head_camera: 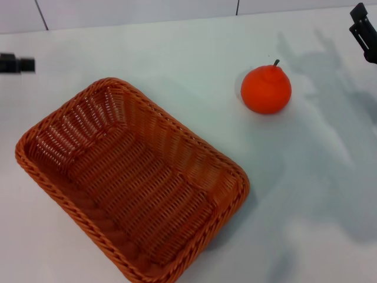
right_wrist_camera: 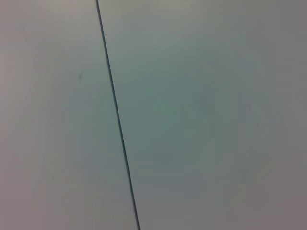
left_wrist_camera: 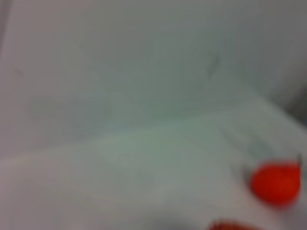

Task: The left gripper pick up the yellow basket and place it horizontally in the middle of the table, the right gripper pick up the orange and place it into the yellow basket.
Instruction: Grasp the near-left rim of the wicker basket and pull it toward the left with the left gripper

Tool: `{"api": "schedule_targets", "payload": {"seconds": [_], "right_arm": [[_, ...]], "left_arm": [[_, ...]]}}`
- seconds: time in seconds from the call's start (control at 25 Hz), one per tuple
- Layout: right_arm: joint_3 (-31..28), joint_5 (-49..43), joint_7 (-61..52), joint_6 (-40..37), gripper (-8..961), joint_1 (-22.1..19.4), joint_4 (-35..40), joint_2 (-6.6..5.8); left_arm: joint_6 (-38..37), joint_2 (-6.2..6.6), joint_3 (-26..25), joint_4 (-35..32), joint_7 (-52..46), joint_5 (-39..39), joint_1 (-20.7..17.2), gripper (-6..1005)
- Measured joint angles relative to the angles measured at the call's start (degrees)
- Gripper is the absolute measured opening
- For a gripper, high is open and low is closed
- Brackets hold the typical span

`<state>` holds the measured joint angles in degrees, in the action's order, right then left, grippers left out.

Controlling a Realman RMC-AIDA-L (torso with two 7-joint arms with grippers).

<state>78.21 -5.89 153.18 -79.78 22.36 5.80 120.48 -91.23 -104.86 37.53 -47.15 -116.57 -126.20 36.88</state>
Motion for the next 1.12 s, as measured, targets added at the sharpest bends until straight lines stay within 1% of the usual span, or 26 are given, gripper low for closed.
{"api": "schedule_targets", "payload": {"seconds": [0.08,0.12,0.16,0.2,0.24,0.32,0.36,0.44,0.56,0.68,0.8,0.84,0.88,0.92,0.96,1.0,1.04,1.12], "right_arm": [[0.53,0.0,-0.22,-0.01,930,-0.09,0.0,-0.02],[0.72,0.0,-0.22,-0.03,930,-0.16,0.03,-0.02],[0.99,0.0,-0.23,-0.05,930,-0.27,0.07,-0.05],[1.08,0.0,-0.23,-0.15,930,-0.34,0.07,-0.05],[1.2,0.0,-0.24,-0.25,930,-0.39,0.07,-0.06],[1.35,0.01,-0.27,-0.39,930,-0.4,0.07,-0.07],[1.47,0.0,-0.32,-0.42,930,-0.4,0.07,-0.07],[1.77,0.0,-0.62,-0.46,931,-0.41,0.1,-0.07],[1.92,0.0,-0.84,-0.48,931,-0.4,0.24,-0.09],[1.96,0.0,-0.85,-0.4,931,-0.27,0.05,-0.15],[2.15,0.0,-0.86,-0.16,931,-0.26,0.02,-0.17],[2.24,0.0,-0.87,-0.16,931,-0.3,0.01,-0.17],[2.33,0.0,-0.87,-0.16,931,-0.35,0.0,-0.16],[2.41,0.0,-0.87,-0.16,931,-0.4,0.0,-0.16],[2.5,0.0,-0.87,-0.16,931,-0.43,0.0,-0.16],[2.52,0.0,-0.87,-0.16,931,-0.47,-0.02,-0.16],[2.56,0.0,-0.87,-0.14,931,-0.54,-0.05,-0.16],[2.6,0.0,-0.87,-0.11,931,-0.62,-0.15,-0.16]], "left_arm": [[-1.46,-0.51,1.76,-2.23,0.08,-3.18,0.85,718],[-1.46,-0.51,1.76,-2.23,0.08,-3.18,0.85,718],[-2.06,-1.99,4.52,-5.54,0.22,-5.97,1.04,718],[-2.06,-1.99,4.52,-5.54,0.22,-5.97,1.04,718],[-2.9,-2.91,6.35,-7.3,0.43,-7.42,1.08,718],[-3.2,-3.13,6.83,-7.7,0.49,-7.8,1.1,717],[-3.96,-3.74,8.63,-8.55,0.62,-8.47,1.19,717],[-4.2,-4.24,9.87,-9.23,0.54,-8.72,1.19,717],[-4.22,-4.71,10.08,-9.83,0.47,-8.77,1.16,718],[-3.88,-5.47,10.4,-10.35,0.44,-9.15,1.1,718],[-3.13,-6.61,10.62,-10.92,0.5,-10.78,1.14,718],[-2.8,-7.48,10.68,-11.44,0.52,-12.32,1.31,718],[-2.61,-7.96,10.7,-11.73,0.53,-13.07,1.37,718],[-2.61,-7.96,10.7,-11.73,0.53,-13.07,1.37,718],[-2.36,-8.3,10.7,-12.09,0.53,-13.66,1.44,718],[-1.46,-9.12,10.84,-12.86,0.53,-14.65,1.45,718],[-1.46,-9.12,10.84,-12.86,0.53,-14.65,1.45,718],[-0.48,-9.7,11.02,-13.29,0.56,-15.27,1.37,718]]}}
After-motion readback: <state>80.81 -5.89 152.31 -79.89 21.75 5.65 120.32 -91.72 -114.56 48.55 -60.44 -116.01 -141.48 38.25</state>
